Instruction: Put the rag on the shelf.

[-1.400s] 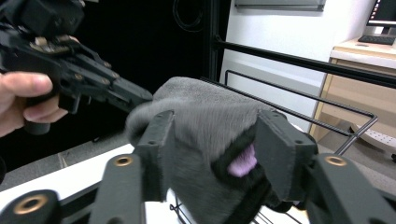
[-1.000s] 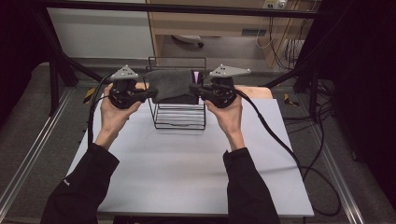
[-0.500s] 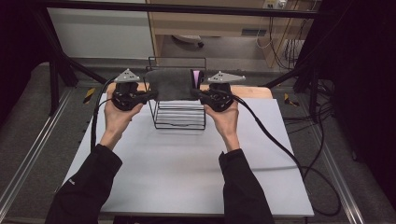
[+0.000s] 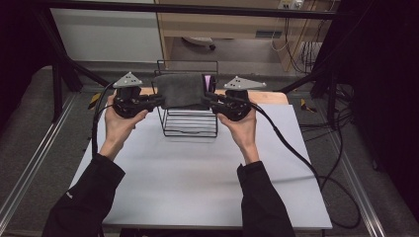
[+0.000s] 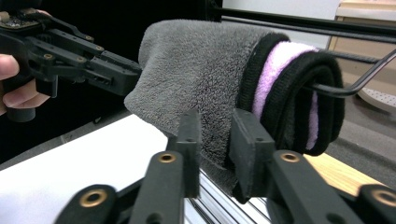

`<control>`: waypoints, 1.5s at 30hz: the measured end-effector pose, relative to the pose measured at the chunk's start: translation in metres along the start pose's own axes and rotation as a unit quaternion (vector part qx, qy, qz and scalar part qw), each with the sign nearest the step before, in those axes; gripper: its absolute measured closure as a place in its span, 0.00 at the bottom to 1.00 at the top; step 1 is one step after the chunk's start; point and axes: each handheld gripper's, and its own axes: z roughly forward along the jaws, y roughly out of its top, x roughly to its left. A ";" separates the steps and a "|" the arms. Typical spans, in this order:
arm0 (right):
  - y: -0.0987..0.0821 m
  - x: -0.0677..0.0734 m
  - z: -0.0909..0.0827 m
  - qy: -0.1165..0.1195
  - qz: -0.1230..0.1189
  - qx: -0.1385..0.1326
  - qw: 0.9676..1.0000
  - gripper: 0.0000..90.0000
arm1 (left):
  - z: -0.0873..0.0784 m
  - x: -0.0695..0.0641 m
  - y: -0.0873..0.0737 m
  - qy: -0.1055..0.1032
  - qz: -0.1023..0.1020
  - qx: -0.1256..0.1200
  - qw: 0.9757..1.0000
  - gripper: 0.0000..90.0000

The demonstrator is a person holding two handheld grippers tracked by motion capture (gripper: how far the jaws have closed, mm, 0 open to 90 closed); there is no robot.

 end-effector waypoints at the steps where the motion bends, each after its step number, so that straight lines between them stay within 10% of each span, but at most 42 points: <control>1: 0.001 0.000 -0.001 -0.001 0.001 -0.002 1.000 0.75 | -0.001 0.000 0.000 0.002 0.002 0.002 1.000 0.76; 20: 0.002 0.001 -0.039 -0.016 0.002 0.029 0.999 0.23 | -0.025 0.002 -0.033 0.013 0.009 0.033 0.999 0.29; 33: -0.037 -0.007 -0.066 -0.024 0.005 0.067 0.997 0.07 | -0.027 -0.009 -0.075 0.013 0.028 0.052 0.998 0.10; 45: -0.096 -0.013 -0.085 -0.025 0.046 0.081 0.995 0.01 | -0.027 -0.017 -0.126 -0.007 0.004 0.056 0.998 0.09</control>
